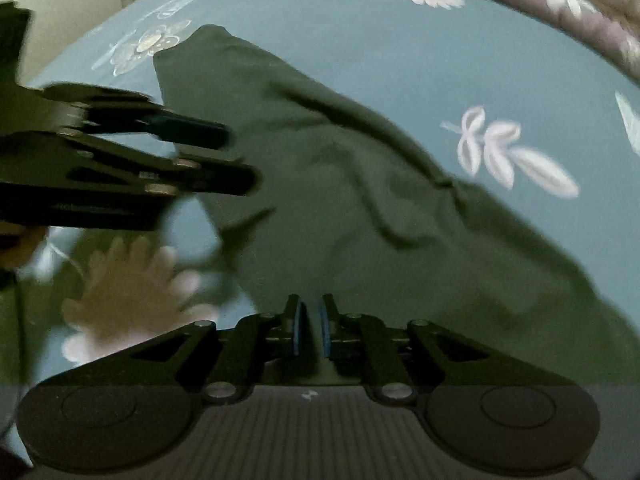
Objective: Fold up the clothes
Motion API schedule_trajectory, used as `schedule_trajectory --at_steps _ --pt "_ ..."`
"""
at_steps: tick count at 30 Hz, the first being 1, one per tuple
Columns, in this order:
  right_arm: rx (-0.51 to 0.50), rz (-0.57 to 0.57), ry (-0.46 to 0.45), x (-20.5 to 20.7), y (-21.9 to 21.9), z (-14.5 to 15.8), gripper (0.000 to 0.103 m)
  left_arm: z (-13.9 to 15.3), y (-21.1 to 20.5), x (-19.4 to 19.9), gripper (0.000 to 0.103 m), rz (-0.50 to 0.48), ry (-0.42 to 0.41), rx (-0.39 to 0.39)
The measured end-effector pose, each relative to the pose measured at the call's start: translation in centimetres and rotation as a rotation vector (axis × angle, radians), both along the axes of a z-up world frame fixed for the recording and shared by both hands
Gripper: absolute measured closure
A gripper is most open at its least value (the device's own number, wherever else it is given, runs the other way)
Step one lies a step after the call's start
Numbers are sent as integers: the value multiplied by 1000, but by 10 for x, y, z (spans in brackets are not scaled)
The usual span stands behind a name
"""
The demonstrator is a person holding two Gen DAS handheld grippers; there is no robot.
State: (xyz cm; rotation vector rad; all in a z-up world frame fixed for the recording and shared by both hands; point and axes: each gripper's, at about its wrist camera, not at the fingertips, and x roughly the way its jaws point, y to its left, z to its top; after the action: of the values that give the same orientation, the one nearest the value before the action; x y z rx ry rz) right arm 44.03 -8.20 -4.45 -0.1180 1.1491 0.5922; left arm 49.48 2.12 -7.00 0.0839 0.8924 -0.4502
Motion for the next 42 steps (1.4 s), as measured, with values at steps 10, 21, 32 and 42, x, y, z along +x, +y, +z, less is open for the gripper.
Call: schedule_trajectory --at_steps 10,21,32,42 --pt "-5 -306 -51 -15 -30 23 82 22 6 -4 57 -7 -68 64" --pt "-12 -515 -3 -60 -16 6 75 0 38 -15 55 -20 1 34" --pt "-81 -532 -52 -49 -12 13 56 -6 105 48 53 165 -26 -101" --pt "-93 -515 -56 -44 3 7 40 7 234 41 55 589 -11 -354"
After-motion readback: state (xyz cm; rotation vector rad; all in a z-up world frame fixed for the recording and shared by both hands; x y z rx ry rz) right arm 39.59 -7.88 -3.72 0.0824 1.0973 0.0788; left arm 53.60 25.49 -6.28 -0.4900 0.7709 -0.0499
